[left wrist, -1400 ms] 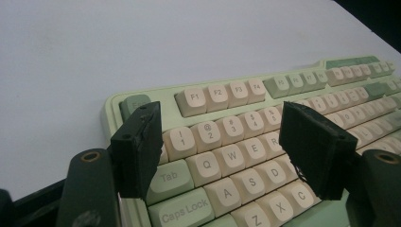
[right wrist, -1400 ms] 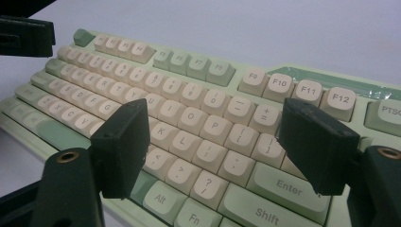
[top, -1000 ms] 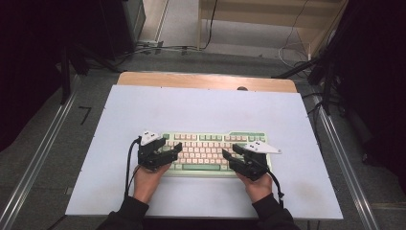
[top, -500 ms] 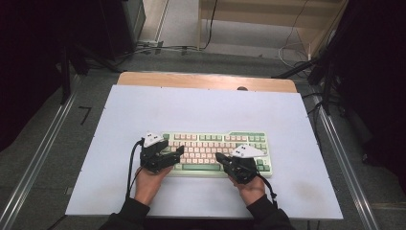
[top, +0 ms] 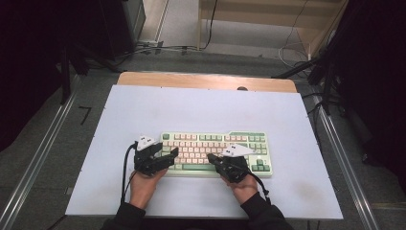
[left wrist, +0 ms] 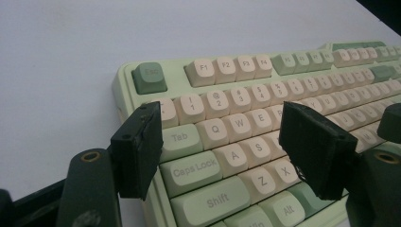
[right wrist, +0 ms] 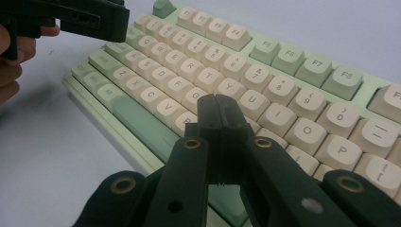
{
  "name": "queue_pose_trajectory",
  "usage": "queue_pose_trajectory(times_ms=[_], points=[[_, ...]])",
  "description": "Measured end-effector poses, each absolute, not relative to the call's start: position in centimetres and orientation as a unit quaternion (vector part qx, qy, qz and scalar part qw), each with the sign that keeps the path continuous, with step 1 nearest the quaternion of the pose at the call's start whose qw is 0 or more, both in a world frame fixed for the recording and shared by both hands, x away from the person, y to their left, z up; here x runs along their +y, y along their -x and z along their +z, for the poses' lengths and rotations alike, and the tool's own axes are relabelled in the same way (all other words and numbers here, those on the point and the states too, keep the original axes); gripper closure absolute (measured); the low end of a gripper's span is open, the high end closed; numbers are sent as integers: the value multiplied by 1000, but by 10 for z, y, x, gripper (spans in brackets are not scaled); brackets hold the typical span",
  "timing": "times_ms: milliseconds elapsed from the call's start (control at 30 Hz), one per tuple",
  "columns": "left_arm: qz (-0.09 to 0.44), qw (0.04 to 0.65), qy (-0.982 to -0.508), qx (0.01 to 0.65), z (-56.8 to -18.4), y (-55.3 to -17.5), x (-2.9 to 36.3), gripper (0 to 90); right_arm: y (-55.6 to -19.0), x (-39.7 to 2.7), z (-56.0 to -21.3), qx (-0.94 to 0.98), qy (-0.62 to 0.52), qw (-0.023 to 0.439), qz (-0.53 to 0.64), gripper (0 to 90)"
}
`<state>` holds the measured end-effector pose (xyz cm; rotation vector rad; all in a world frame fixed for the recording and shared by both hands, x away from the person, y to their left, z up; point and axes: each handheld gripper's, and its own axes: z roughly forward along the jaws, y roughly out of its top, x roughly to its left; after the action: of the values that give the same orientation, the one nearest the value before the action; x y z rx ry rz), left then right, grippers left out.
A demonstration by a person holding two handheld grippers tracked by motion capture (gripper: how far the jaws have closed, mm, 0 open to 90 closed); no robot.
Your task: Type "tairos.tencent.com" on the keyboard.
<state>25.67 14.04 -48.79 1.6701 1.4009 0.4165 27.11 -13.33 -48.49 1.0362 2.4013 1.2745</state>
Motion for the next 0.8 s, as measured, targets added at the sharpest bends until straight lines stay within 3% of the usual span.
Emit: queue_pose_trajectory(times_ms=[800], points=[[162, 446, -671, 570, -490, -255, 144, 313, -278, -125, -494, 828, -358, 110, 417, 872]])
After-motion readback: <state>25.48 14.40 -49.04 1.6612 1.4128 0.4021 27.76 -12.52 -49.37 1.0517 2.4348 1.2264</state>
